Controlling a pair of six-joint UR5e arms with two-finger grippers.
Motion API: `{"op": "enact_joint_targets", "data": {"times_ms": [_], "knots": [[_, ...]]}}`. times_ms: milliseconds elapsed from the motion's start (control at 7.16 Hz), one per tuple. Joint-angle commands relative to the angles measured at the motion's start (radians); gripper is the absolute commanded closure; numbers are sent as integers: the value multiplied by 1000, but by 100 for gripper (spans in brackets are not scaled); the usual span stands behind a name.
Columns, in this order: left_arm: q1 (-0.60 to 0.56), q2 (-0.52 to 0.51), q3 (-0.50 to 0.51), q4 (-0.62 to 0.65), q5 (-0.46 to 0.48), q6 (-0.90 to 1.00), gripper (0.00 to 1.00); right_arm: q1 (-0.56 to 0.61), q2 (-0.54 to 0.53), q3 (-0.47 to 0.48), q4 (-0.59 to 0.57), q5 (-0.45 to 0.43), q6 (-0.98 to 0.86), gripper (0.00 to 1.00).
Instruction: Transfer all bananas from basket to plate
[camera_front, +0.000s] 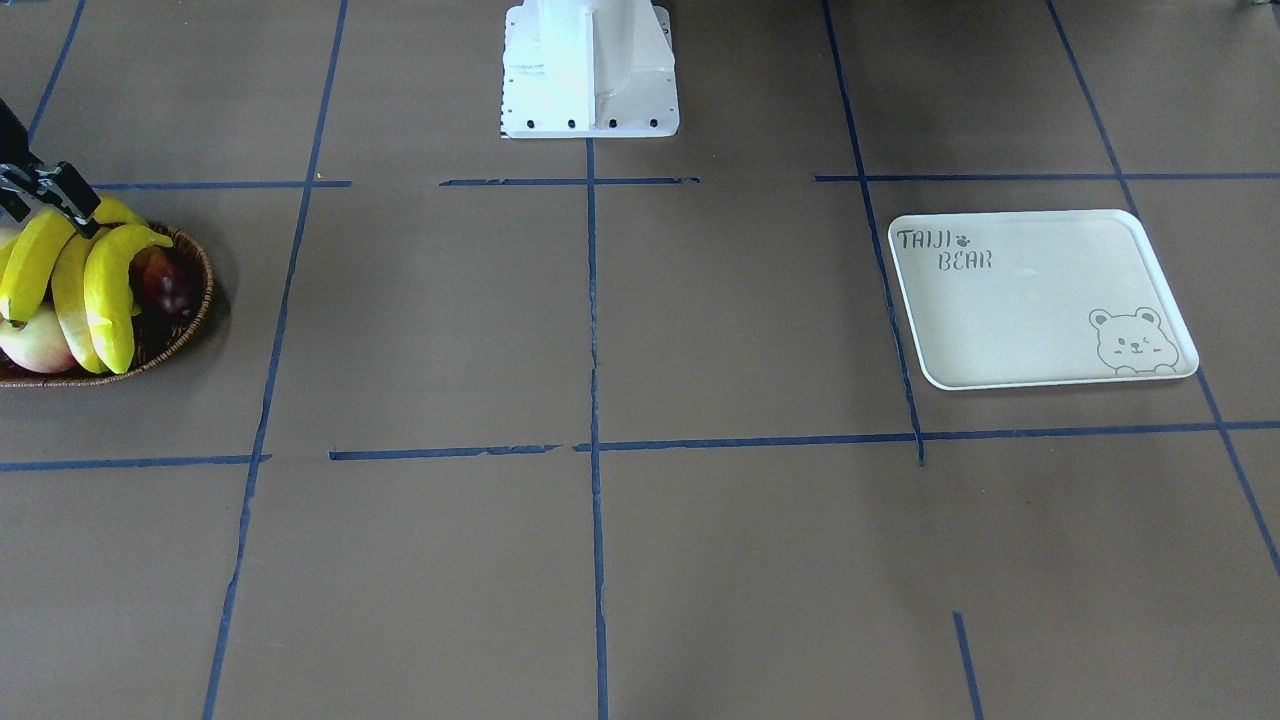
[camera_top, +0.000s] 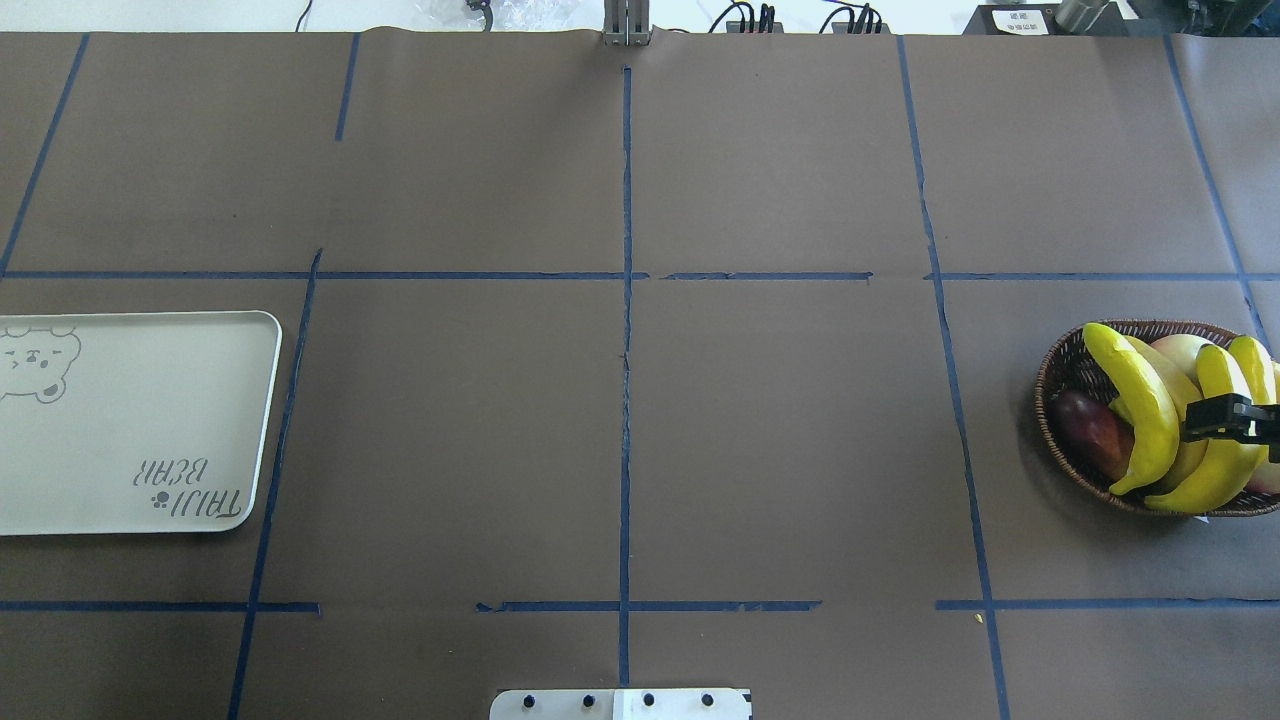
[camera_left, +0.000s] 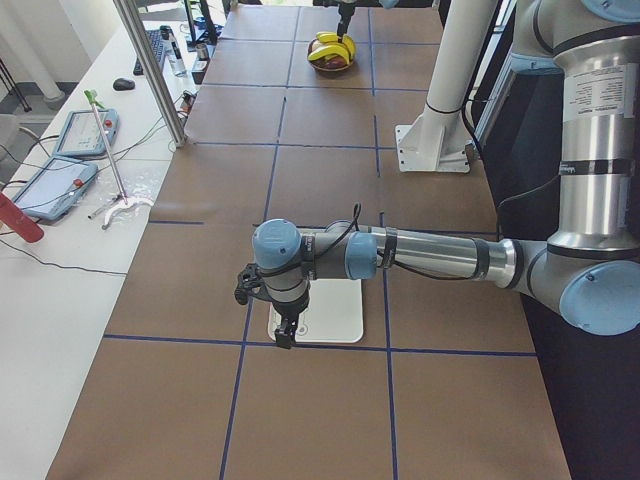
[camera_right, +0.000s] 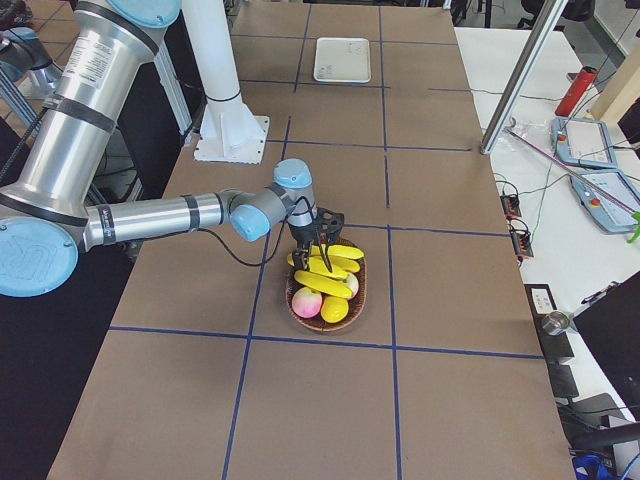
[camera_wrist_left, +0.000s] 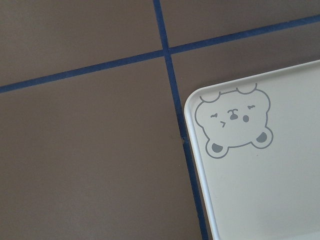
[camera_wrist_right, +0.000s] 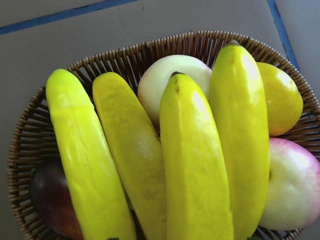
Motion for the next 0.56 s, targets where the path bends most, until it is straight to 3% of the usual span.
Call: {"op": "enact_joint_targets", "data": {"times_ms": [0, 279, 419], "knots": [[1, 0, 0, 0, 0, 0, 0, -11, -4, -1, -1, 5, 4, 27], [1, 0, 0, 1, 1, 0, 0, -21, -4, -4, -9, 5, 4, 36], [1, 1, 0, 0, 0, 0, 0, -22, -4, -9, -9, 5, 4, 48]]}}
